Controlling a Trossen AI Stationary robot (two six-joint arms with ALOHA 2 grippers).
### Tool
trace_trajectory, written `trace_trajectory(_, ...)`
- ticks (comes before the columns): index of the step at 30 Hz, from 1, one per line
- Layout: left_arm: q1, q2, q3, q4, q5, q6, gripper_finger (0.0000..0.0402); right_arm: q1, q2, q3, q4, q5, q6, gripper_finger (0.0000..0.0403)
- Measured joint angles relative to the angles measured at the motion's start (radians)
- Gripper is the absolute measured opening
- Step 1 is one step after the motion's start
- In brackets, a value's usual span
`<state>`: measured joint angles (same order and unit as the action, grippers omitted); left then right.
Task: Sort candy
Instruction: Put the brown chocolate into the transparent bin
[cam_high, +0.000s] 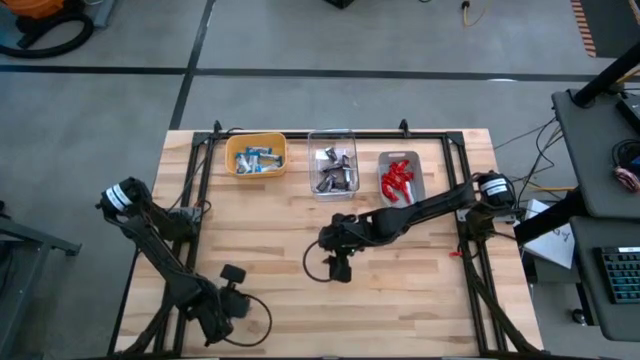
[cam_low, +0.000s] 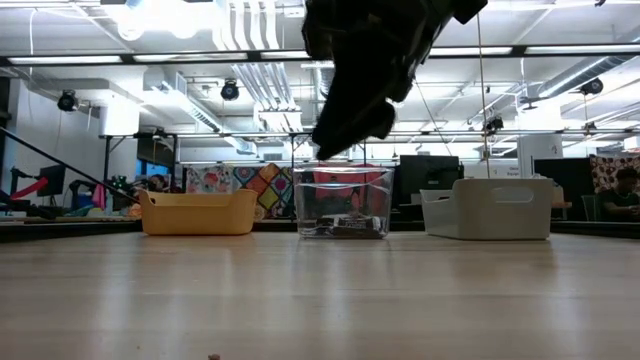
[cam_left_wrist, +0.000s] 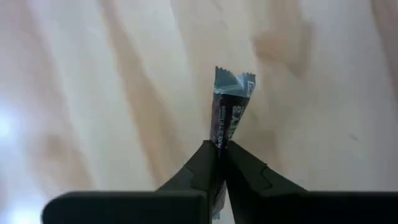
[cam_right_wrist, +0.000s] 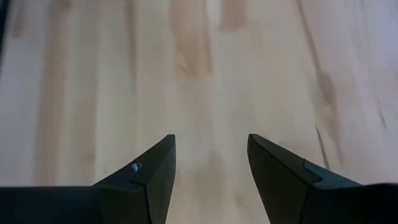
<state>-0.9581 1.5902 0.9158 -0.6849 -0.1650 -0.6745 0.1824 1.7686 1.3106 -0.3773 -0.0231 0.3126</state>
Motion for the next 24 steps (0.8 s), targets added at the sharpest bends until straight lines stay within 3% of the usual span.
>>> trace_trajectory(11, 0.116, -0.016, 0.005, 0.008, -0.470, 0.094, 0.0003, 0.081, 0.111, -0.019, 0.456, 0.019, -0.224, 0.0189)
trace_trajectory(16, 0.209, -0.016, 0.005, 0.016, -0.531, 0.127, 0.0002, 0.091, 0.164, -0.012, 0.600, 0.152, -0.238, 0.0189)
trace_trajectory(24, 0.272, -0.016, 0.005, 0.091, -0.601, 0.200, 0.0002, 0.080, 0.225, -0.008, 0.675, 0.257, -0.181, 0.0189)
